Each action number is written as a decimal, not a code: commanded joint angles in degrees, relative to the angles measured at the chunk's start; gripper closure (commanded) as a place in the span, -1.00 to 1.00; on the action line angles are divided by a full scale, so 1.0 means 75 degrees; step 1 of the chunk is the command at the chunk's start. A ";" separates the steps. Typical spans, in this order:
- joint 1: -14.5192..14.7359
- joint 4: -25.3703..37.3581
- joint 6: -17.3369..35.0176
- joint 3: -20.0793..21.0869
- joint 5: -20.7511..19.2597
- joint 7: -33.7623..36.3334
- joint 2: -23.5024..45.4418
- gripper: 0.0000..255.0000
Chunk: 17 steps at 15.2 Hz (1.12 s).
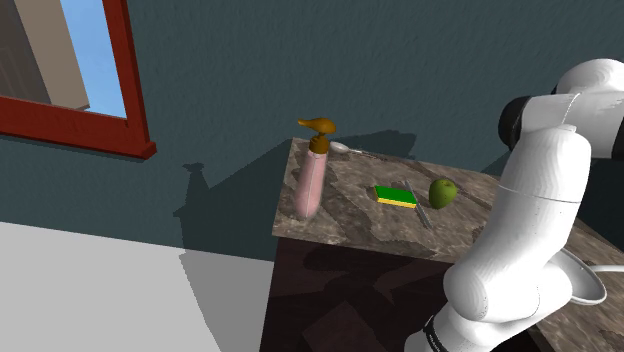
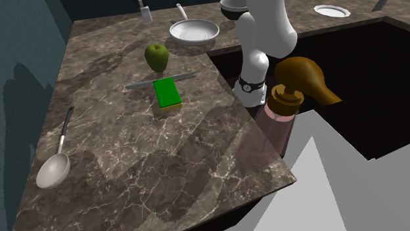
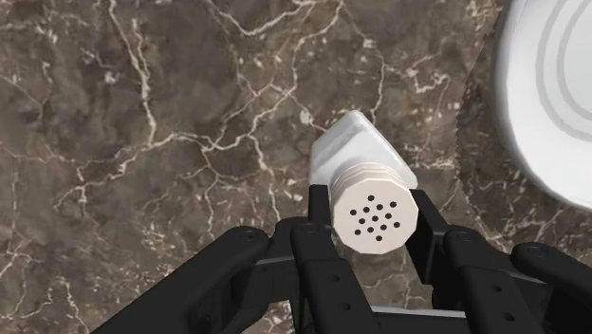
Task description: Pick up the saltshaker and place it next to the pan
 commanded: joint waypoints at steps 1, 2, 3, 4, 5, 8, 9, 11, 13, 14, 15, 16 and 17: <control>-0.0026 -0.0166 0.0192 0.0043 0.0059 -0.0045 0.0061 1.00; -0.0013 -0.0263 0.0290 0.0051 0.0074 -0.0055 0.0073 1.00; -0.0004 -0.0357 0.0387 0.0062 0.0091 -0.0067 0.0086 1.00; 0.0003 -0.0450 0.0483 0.0074 0.0110 -0.0081 0.0102 1.00; 0.0007 -0.0540 0.0578 0.0088 0.0132 -0.0095 0.0120 1.00; 0.0002 -0.0797 0.0856 0.0142 0.0209 -0.0146 0.0186 1.00; 0.0000 -0.0827 0.0890 0.0150 0.0219 -0.0153 0.0196 1.00; 0.0000 -0.0827 0.0890 0.0150 0.0219 -0.0153 0.0195 1.00; 0.0000 -0.0827 0.0890 0.0150 0.0219 -0.0153 0.0196 1.00; 0.0000 -0.0827 0.0890 0.0150 0.0219 -0.0153 0.0196 1.00; 0.0000 -0.0827 0.0890 0.0150 0.0219 -0.0153 0.0196 1.00; -0.0001 -0.0826 0.0888 0.0150 0.0219 -0.0153 0.0196 1.00; -0.0001 -0.0826 0.0888 0.0150 0.0219 -0.0153 0.0196 -1.00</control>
